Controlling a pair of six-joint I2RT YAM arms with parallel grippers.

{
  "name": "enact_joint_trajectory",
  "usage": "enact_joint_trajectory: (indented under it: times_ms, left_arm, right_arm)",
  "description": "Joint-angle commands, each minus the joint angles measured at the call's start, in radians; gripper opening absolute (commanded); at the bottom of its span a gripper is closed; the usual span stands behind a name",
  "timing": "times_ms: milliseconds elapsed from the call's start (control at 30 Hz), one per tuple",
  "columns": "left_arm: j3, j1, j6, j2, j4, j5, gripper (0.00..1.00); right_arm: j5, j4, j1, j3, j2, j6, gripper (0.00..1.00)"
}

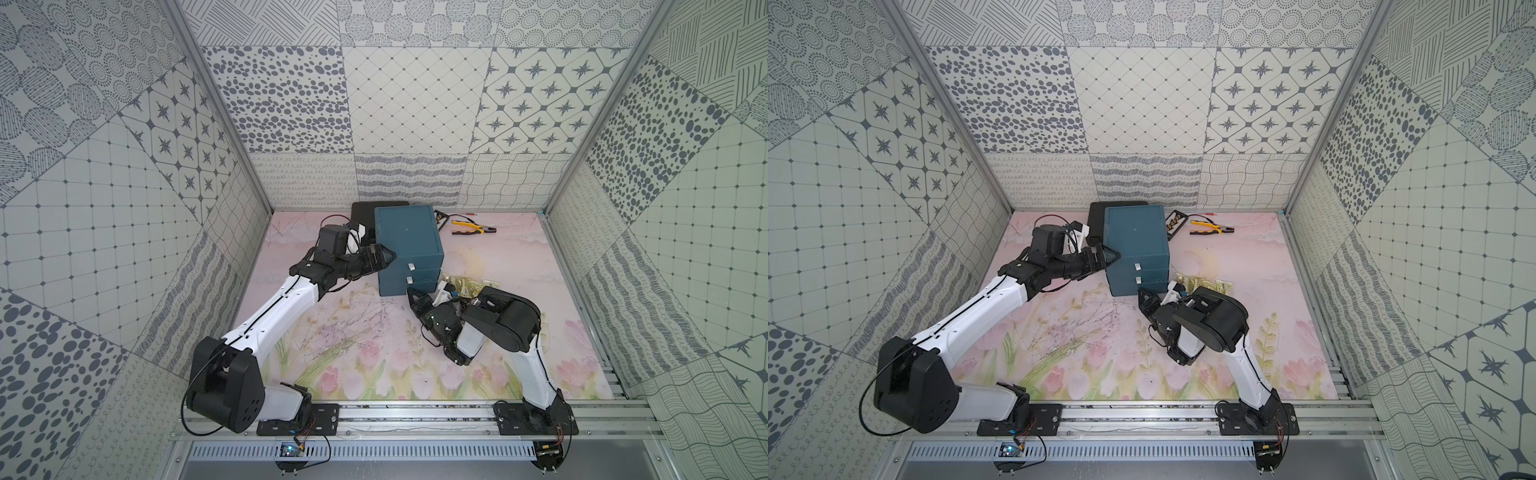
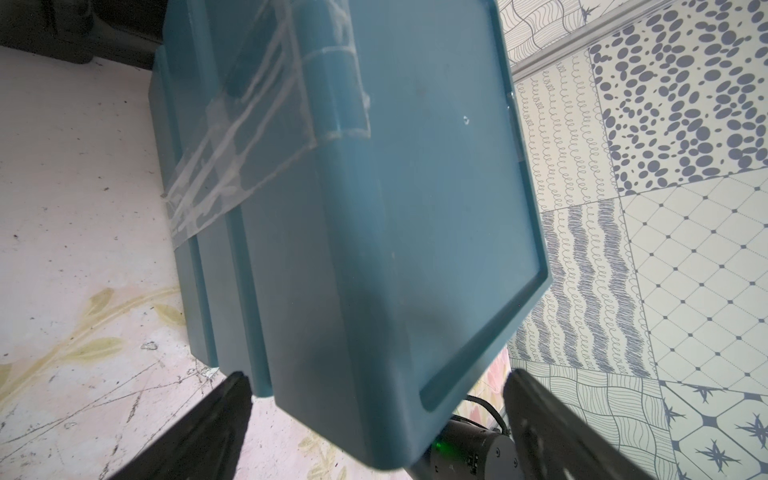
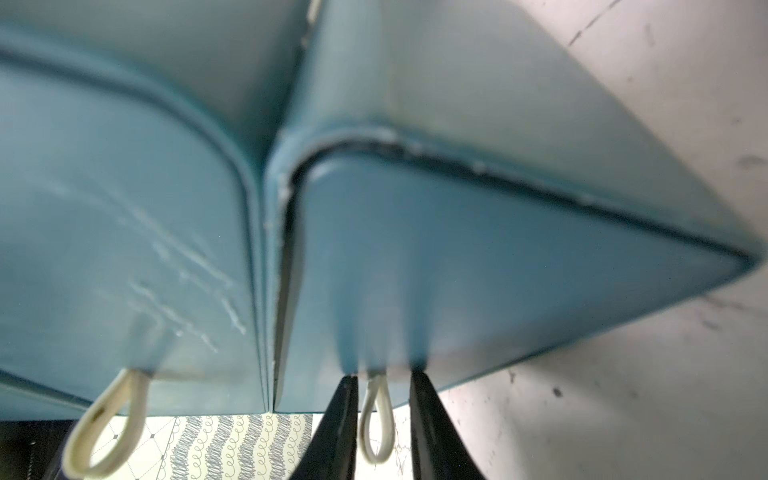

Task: Take the cookies out of the drawer
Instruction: Open the drawer in the storage box.

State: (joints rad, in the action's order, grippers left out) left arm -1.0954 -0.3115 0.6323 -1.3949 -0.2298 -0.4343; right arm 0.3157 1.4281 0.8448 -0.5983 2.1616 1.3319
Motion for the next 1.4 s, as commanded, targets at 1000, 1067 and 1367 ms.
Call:
enact_joint_trajectory:
  times_ms: [1000,1067,1367]
  left_arm:
    - [-0.002,-0.004,0.010,0.057,-0.025,0.017,0.99]
    - [0.016,-0.004,0.019,0.065,-0.016,0.020,0.99]
    - [0.110,-0.010,0.045,0.107,0.002,0.057,0.99]
  right_arm:
    - [0.048,-0.641,0.251,0.150,-0.435,-0.015,0.00]
    - [0.069,-0.720,0.281,0.142,-0.479,-0.020,0.00]
    - [0.146,-0.872,0.371,0.144,-0.574,0.010,0.00]
